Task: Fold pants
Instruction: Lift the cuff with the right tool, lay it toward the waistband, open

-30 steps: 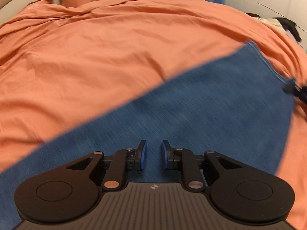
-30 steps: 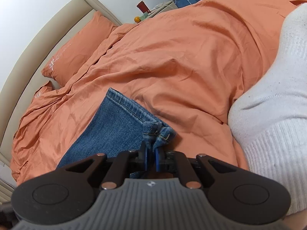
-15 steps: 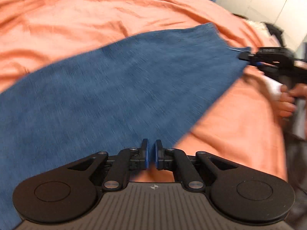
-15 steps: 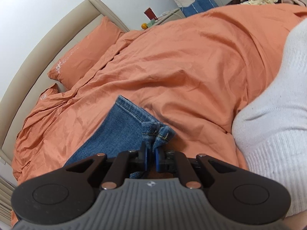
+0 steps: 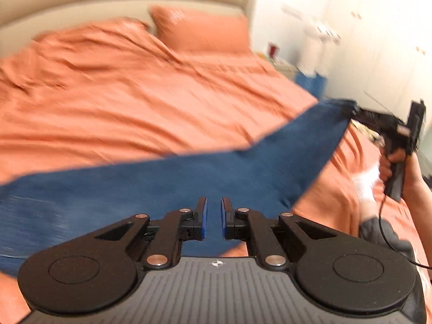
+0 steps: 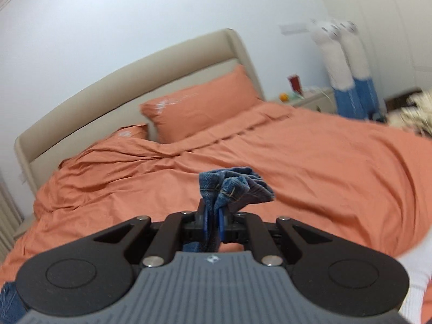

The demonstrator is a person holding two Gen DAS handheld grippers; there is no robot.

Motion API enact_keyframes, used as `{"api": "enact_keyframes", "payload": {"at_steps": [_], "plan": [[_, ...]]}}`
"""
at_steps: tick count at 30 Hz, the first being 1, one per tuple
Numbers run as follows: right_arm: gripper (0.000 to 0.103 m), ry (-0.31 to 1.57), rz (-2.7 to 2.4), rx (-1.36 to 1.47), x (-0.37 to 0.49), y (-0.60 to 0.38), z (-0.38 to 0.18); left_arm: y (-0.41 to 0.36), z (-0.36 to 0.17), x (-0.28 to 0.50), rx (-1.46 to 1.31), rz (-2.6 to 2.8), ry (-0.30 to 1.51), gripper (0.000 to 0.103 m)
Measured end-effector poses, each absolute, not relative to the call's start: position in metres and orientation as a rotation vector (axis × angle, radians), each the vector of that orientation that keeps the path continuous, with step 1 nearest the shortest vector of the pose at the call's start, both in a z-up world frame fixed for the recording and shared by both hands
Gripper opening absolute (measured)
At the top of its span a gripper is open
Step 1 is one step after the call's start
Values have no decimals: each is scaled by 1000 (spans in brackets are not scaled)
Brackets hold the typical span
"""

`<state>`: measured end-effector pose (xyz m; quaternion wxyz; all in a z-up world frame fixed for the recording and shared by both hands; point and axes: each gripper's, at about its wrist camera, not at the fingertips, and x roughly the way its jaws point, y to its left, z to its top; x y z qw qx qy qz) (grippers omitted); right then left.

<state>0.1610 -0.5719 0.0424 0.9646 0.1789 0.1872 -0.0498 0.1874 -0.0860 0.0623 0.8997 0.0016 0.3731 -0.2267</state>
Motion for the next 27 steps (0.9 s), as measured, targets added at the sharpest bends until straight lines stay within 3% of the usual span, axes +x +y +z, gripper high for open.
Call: {"api": "enact_keyframes", "payload": {"at_steps": [7, 11, 15, 20, 22, 27], "plan": [[3, 363, 49, 130, 184, -451, 112, -2, 162, 165, 59, -268, 630, 9], [3, 411, 149, 28, 198, -371, 109, 28, 170, 166, 45, -197, 639, 14], [3, 504, 246, 4, 208, -302, 66, 46, 126, 175, -39, -224, 694, 18], [3, 694, 364, -30, 201, -232, -26, 71, 42, 194, -204, -286, 811, 21], [3, 759, 382, -86, 192, -213, -64, 72, 6, 208, -268, -309, 869, 27], [19, 843, 412, -127, 176, -202, -109, 72, -52, 238, -402, -376, 953, 39]]}}
